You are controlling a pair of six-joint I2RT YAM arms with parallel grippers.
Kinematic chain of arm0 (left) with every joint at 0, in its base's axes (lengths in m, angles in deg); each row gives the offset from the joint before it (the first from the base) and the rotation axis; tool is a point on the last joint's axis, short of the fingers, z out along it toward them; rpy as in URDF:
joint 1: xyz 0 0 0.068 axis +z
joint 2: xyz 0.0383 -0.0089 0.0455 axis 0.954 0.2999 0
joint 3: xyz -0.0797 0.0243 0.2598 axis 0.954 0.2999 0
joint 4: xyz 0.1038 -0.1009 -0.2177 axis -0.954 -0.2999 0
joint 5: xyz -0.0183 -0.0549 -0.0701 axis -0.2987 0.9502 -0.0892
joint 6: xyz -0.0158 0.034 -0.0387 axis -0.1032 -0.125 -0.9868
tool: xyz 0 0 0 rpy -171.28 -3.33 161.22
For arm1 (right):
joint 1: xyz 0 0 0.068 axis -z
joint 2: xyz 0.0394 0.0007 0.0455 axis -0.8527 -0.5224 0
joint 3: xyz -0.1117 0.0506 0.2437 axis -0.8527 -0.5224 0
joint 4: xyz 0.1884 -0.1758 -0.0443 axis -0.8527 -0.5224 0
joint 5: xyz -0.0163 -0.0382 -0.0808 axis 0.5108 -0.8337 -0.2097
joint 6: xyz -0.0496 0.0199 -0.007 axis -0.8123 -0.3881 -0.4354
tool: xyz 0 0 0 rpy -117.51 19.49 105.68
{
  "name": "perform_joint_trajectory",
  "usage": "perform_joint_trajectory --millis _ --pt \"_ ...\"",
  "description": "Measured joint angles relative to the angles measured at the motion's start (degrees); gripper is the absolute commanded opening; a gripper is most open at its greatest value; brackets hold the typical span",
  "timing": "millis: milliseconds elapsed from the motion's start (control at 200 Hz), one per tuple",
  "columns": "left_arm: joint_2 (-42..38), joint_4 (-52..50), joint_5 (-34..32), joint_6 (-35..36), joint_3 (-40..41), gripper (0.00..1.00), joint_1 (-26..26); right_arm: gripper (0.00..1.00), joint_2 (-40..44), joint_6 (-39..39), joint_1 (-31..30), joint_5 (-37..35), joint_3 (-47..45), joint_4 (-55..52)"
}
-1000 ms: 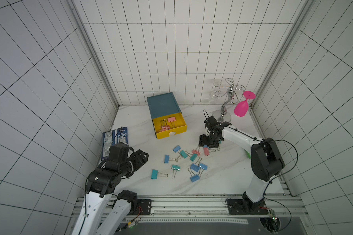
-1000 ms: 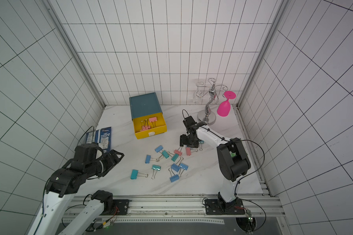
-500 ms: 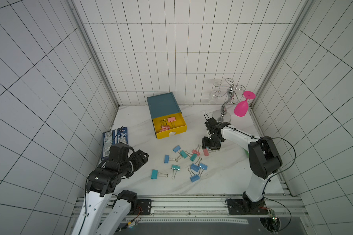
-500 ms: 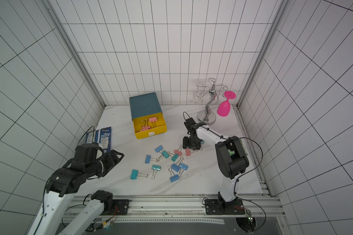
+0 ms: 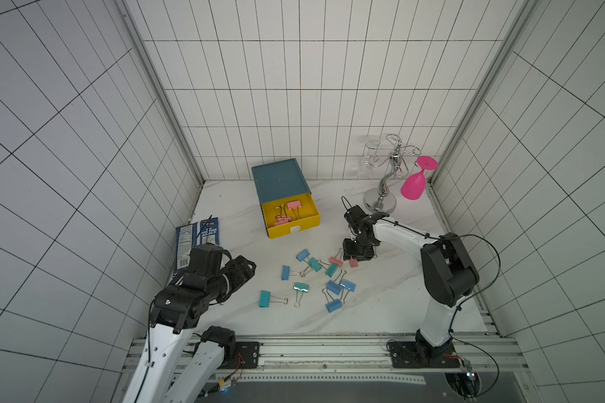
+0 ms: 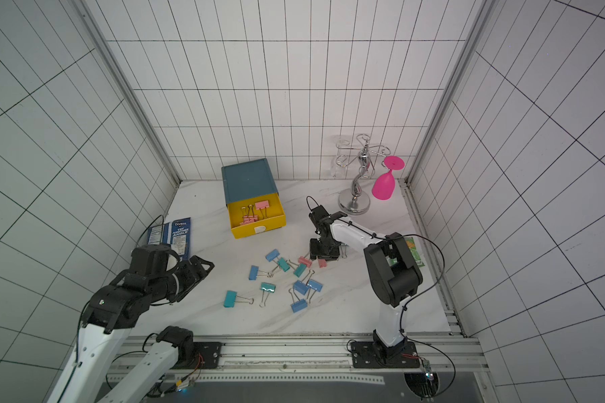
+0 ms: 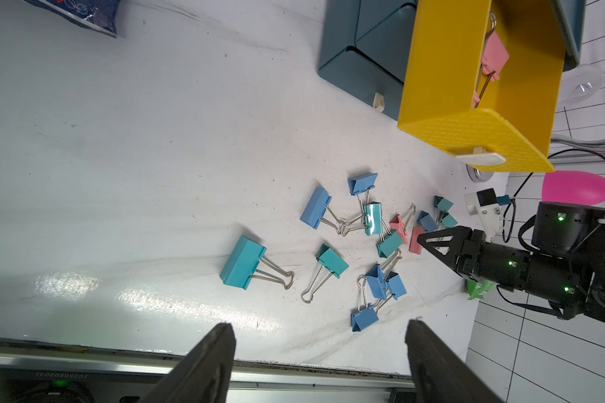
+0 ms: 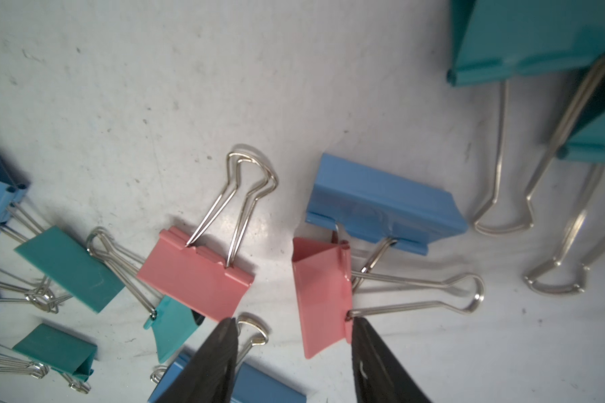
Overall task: Put the binder clips in the drawer according to color
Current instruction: Pick up the binder clip at the center of the board.
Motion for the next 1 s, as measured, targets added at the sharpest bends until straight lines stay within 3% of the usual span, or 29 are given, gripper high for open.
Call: perform_joint_trajectory --millis 425,1000 --pt "-1.0 -0.2 0.0 0.0 0.3 0.81 0.0 0.49 -2.9 0.0 0.0 -2.4 1.5 -1.5" --pt "-1.0 -0.2 0.2 0.0 0.3 0.81 0.0 0.3 -3.9 0.3 -1.1 -2.6 1.6 -1.5"
